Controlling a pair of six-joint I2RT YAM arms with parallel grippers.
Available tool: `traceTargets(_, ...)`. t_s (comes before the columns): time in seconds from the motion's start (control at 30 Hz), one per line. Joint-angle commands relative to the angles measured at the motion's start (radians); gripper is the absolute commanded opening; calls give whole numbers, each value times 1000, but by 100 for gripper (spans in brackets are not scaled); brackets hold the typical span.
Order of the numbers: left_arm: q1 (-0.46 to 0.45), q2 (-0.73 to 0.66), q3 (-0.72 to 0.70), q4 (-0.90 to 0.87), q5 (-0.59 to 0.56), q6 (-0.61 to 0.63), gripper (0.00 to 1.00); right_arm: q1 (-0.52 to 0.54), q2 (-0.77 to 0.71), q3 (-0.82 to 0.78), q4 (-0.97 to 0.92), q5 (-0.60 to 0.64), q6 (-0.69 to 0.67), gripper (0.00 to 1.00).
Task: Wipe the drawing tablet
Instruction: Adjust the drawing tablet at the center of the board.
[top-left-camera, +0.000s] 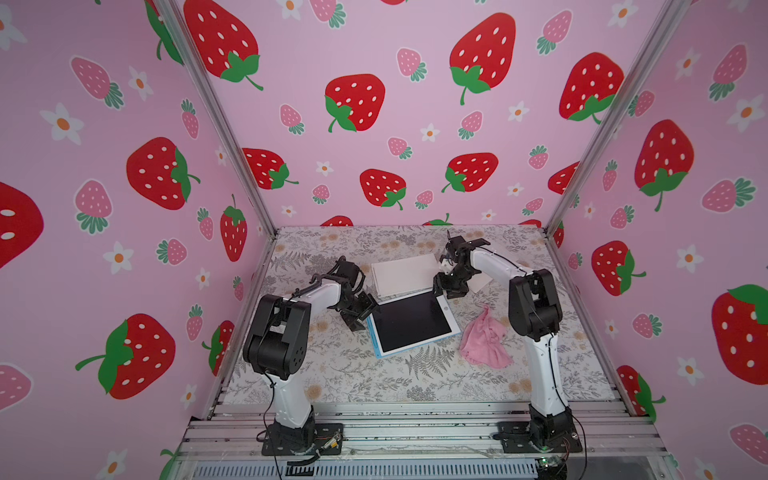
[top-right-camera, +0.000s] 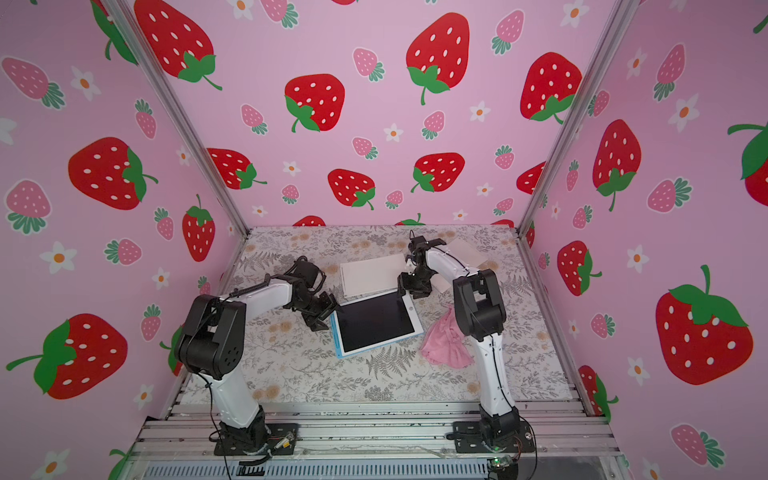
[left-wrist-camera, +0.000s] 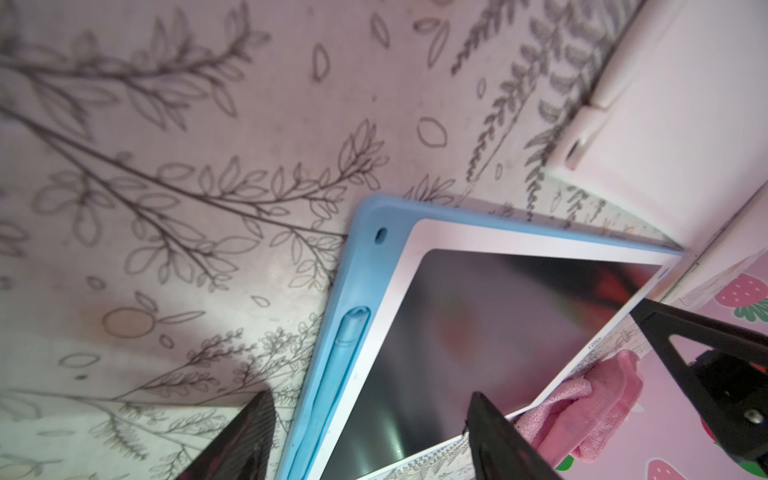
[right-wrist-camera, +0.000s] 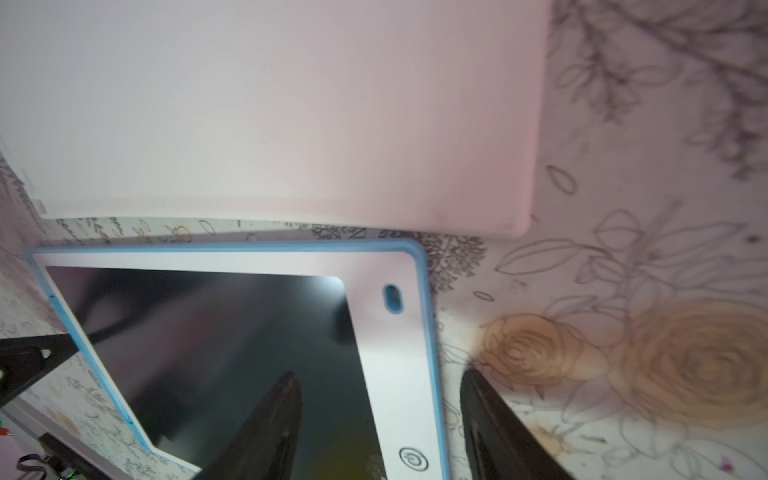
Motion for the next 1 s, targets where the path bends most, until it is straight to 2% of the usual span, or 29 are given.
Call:
traceTargets(0.0,-7,67,-50,-50,-85,-1,75,27,44,42,-65,38,-41,63)
traceTargets(0.43,-15,109,-53,26,-28,-27,75,81,-7,97,-69,-75,-16,60)
traceTargets(0.7,-12,102,-46,15,-43,-24,75,94,-7,119,-86,-66,6,58)
traceTargets(0.97,4,133,4,-6,-67,-13,75,59,107,230,-123,-116,14,59)
